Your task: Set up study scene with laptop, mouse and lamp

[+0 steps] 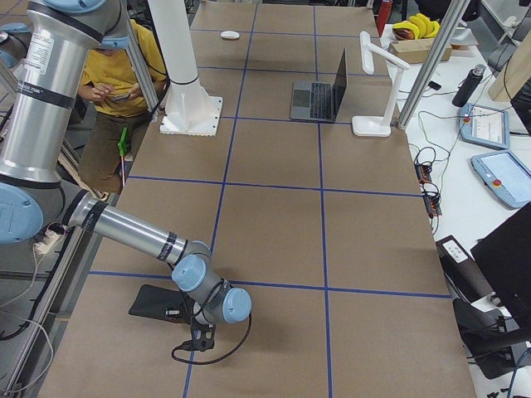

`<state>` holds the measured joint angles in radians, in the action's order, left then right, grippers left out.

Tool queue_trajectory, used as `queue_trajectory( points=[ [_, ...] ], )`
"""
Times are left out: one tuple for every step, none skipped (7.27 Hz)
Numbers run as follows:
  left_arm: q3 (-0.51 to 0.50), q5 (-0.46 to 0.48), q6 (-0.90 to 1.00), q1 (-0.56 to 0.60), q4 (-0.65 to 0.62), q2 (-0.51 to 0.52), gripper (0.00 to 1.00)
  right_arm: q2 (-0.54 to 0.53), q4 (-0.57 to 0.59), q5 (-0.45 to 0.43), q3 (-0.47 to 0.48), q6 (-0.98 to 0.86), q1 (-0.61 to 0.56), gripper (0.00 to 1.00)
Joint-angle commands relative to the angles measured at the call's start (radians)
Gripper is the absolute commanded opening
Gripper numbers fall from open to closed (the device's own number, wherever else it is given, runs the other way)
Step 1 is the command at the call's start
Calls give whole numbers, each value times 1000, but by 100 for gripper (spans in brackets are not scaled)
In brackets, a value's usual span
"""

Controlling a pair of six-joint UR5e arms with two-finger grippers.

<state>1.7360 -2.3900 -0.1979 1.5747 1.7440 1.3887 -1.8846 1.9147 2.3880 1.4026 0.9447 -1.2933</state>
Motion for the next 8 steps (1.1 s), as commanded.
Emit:
queue_trajectory(
  points=[
    [0,0,0,1,-1,1,100,2,10,28,41,-9,-1,0],
    [0,-1,0,1,-1,0,100,4,12,28,68,-8,-1,0],
    [0,-2,0,1,-1,0,100,7,12,28,117,5,-3,0],
    [-1,-2,-2,1,-3,0,100,10,12,28,175,9,-3,0],
    [-1,-2,-2,1,-3,0,100,22,10,28,235,12,-3,0],
    [-3,-2,-5,1,-3,0,100,57,9,27,301,40,-3,0],
    [-4,-2,-6,1,-3,-2,100,118,9,28,352,116,-3,0],
    [-4,-2,-6,1,-3,-2,100,186,4,31,383,241,-1,0]
  ],
)
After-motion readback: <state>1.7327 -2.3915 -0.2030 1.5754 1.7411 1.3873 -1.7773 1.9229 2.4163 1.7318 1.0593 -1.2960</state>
